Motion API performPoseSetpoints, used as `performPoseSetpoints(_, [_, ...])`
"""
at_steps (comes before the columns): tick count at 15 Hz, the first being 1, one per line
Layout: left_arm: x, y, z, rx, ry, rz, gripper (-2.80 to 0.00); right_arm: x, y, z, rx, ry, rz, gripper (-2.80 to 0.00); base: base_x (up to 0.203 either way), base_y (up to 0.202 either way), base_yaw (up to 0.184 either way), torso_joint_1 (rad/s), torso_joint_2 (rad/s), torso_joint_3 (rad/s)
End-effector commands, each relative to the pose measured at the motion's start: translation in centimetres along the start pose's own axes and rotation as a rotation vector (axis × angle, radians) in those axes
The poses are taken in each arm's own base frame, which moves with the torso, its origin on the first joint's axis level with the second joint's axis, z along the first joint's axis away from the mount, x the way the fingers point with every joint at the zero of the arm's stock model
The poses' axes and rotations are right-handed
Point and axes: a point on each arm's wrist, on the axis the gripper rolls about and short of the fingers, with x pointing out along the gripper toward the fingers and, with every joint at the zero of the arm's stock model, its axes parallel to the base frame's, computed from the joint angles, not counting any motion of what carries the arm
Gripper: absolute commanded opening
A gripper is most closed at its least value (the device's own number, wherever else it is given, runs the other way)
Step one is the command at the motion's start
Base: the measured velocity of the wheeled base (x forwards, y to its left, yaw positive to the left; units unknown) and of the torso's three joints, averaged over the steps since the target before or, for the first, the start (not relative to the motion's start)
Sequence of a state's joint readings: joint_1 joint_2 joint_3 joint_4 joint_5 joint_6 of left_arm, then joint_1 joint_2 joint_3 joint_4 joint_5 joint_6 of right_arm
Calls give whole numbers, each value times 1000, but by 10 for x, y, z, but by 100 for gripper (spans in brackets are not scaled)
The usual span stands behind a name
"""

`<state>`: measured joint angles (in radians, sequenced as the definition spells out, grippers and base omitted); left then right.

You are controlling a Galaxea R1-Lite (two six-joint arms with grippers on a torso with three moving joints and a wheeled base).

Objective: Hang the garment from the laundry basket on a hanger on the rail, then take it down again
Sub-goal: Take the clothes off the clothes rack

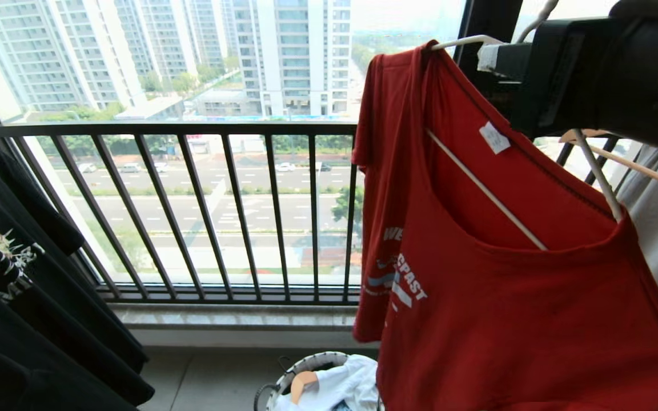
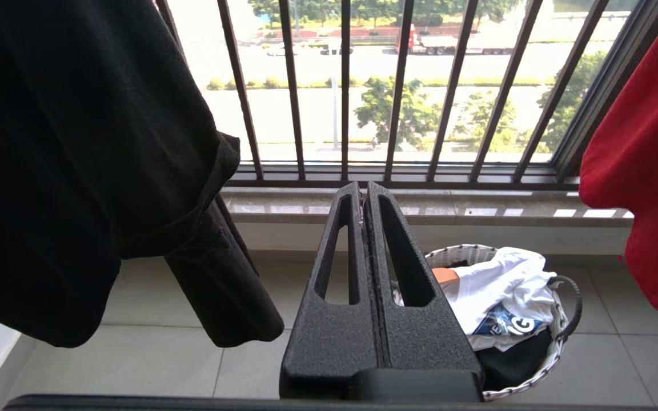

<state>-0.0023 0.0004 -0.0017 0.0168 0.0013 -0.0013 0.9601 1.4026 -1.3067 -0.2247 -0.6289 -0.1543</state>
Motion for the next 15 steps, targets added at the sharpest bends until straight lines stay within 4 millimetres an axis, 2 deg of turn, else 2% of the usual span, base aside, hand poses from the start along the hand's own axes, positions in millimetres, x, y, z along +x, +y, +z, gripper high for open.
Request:
performPoseSetpoints(1, [0, 0, 0, 0, 0, 0, -280, -14, -3, -18, 38, 32, 107, -280, 0, 0, 0, 0, 0, 0])
performPoseSetpoints(3, [0, 0, 0, 0, 1, 0, -280, -16, 0, -30, 53, 62, 209, -280, 0, 0, 0, 0, 0, 0])
performPoseSetpoints(6, [0, 0, 0, 0, 1, 1, -280, -19, 6, -62, 15, 144, 341, -280, 0, 0, 0, 0, 0, 0])
performPoseSetpoints(10, [0, 0, 0, 0, 0, 0, -280, -8, 8, -79, 22, 135, 432, -280, 0, 0, 0, 0, 0, 0])
performPoseSetpoints(15, [0, 0, 0, 0, 0, 0, -280, 7, 2, -89, 10, 158, 402, -280, 0, 0, 0, 0, 0, 0])
